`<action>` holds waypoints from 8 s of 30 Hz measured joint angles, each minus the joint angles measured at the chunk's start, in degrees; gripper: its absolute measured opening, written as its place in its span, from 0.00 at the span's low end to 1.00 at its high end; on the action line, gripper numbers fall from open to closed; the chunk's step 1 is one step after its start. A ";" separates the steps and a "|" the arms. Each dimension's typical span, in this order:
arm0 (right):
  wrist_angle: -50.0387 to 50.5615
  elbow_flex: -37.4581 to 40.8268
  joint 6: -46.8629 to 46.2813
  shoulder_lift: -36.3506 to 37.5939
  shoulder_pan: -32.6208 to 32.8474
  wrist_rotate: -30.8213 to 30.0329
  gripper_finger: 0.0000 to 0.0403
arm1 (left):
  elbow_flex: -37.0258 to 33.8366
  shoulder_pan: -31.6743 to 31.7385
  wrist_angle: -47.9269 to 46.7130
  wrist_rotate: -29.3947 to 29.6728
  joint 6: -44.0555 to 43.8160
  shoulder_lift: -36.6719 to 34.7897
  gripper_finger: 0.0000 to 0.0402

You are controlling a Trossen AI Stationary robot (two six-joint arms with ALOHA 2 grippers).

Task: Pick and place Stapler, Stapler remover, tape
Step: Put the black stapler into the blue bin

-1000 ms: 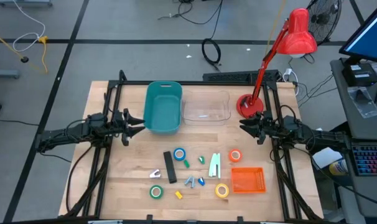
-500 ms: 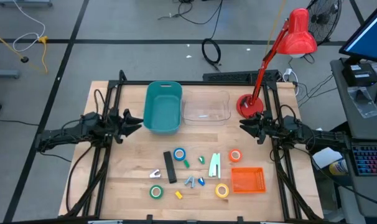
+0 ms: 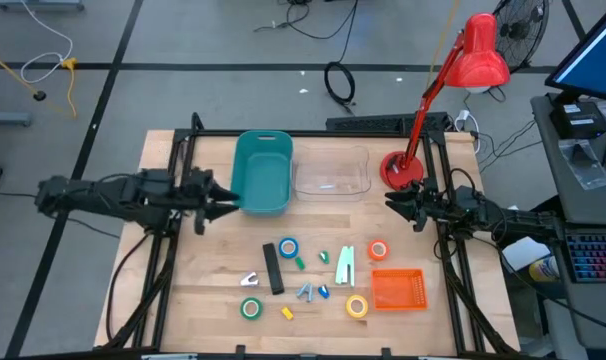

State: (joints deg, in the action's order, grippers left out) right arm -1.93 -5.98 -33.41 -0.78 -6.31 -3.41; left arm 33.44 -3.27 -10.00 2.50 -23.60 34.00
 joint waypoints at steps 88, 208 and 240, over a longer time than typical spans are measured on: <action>0.04 0.00 5.64 0.00 -0.01 0.25 0.42 | 61.06 -18.44 -60.93 5.40 -93.57 76.41 0.72; 0.61 0.00 5.81 -0.02 0.01 0.14 0.42 | 43.85 -10.18 -37.03 22.23 -82.22 49.06 0.39; 0.46 0.00 5.64 -0.02 -0.01 -10.27 0.42 | 47.76 34.98 -45.58 8.91 -31.87 56.01 0.39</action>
State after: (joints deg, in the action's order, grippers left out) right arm -1.48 -5.98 -27.77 -0.80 -6.33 -13.68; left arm 81.20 31.71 -55.58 11.42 -55.47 90.01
